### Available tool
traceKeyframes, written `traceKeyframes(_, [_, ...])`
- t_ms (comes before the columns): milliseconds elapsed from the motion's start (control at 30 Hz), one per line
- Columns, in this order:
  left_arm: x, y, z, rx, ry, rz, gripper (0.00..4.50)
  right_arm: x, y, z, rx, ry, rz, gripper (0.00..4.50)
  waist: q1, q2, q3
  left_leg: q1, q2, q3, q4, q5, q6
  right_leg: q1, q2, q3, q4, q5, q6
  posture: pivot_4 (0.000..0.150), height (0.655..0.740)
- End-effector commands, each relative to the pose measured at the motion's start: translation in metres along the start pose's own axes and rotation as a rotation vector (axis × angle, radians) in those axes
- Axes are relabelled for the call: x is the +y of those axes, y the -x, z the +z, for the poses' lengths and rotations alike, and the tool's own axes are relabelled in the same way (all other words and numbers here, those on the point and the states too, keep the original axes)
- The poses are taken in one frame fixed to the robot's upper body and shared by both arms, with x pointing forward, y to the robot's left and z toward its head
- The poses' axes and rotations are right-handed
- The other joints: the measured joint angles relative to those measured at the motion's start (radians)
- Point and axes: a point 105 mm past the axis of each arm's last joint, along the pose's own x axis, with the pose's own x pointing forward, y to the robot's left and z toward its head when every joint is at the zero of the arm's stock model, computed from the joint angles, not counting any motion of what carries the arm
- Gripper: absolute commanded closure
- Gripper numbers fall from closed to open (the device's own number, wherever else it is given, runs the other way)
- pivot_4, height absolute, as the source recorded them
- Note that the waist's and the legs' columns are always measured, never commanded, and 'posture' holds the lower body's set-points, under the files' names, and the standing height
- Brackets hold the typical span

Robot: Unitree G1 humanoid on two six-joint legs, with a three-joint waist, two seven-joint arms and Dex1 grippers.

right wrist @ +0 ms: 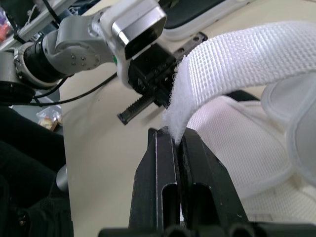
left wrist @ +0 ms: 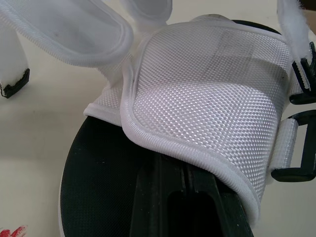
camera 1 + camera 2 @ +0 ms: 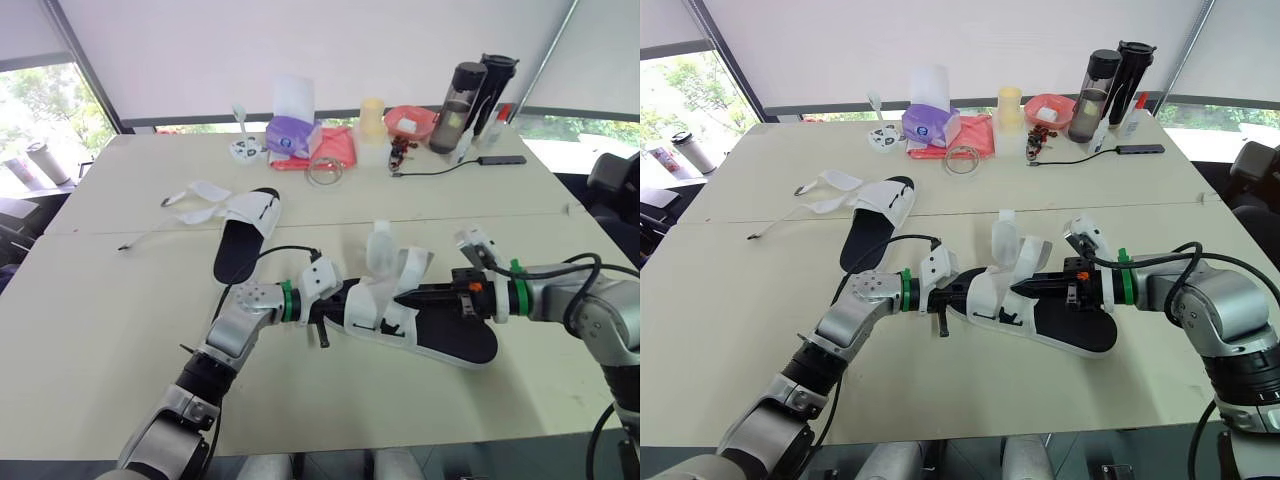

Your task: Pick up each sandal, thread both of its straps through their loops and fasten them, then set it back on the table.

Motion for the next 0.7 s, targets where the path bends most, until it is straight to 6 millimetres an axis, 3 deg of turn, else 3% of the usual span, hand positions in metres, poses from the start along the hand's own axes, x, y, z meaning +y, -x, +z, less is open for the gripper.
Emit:
traceKeyframes(33, [-0.001, 0.001, -0.004, 0.017, 0.009, -0.008, 4.5, 0.004, 0.001, 0.0, 0.015, 0.014, 0.022, 4.42, 0.0, 0.0, 0.0, 0.0, 0.0, 0.0, 0.0, 0.0, 0.0, 0.0, 0.0, 0.0, 0.0, 0.0, 0.0, 0.15, 0.74])
traceKeyframes(700, [-0.003, -0.001, -0.005, 0.01, 0.025, -0.004, 4.5, -0.011, 0.014, 0.013, -0.001, 0.047, -0.019, 4.42, 0.001, 0.0, 0.0, 0.0, 0.0, 0.0, 0.0, 0.0, 0.0, 0.0, 0.0, 0.0, 0.0, 0.0, 0.0, 0.15, 0.74])
